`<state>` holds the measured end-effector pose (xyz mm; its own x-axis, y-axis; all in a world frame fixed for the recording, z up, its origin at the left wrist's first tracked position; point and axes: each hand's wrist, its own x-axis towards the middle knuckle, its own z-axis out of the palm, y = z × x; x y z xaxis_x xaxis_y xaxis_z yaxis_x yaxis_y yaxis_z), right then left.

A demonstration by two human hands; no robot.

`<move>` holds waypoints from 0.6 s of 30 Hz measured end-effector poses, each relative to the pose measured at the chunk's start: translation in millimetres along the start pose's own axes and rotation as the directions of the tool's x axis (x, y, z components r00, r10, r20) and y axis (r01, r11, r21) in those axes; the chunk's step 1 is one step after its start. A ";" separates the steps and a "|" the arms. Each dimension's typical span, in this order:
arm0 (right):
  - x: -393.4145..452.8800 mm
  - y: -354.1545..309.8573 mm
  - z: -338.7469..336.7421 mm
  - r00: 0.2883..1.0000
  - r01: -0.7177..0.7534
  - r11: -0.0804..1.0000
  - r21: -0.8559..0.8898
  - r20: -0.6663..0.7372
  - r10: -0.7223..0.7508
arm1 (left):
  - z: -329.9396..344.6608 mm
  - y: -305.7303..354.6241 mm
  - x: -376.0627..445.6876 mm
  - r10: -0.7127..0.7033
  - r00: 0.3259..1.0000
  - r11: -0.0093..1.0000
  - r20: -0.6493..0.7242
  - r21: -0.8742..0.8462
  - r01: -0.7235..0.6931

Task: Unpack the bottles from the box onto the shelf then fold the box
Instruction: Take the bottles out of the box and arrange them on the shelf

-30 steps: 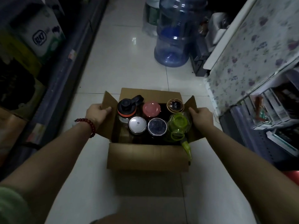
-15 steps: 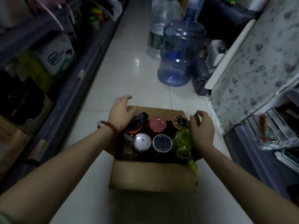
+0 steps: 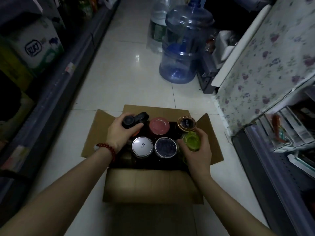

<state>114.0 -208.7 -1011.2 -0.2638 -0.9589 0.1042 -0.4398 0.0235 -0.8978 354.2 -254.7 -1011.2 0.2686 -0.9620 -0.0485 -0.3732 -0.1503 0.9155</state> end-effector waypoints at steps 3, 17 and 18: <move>0.4 2.2 0.9 1.000 -0.009 0.999 0.031 -0.010 0.010 | 3.3 -4.5 -0.8 -0.007 1.000 0.999 0.001 -0.032 0.007; 4.2 -14.7 -1.7 0.994 -0.059 0.998 -0.005 -0.091 0.059 | 1.6 15.5 -4.2 -0.048 0.997 0.989 -0.067 -0.143 0.038; 5.8 -23.0 -4.9 0.995 -0.060 0.998 -0.001 -0.081 0.060 | -1.1 21.7 -4.9 -0.064 0.996 0.988 -0.061 -0.147 0.055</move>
<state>118.3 -213.4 -987.9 -0.3582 -0.9298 0.0846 -0.4240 0.0813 -0.9020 345.8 -253.0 -990.6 0.3456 -0.9347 -0.0826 -0.2230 -0.1673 0.9604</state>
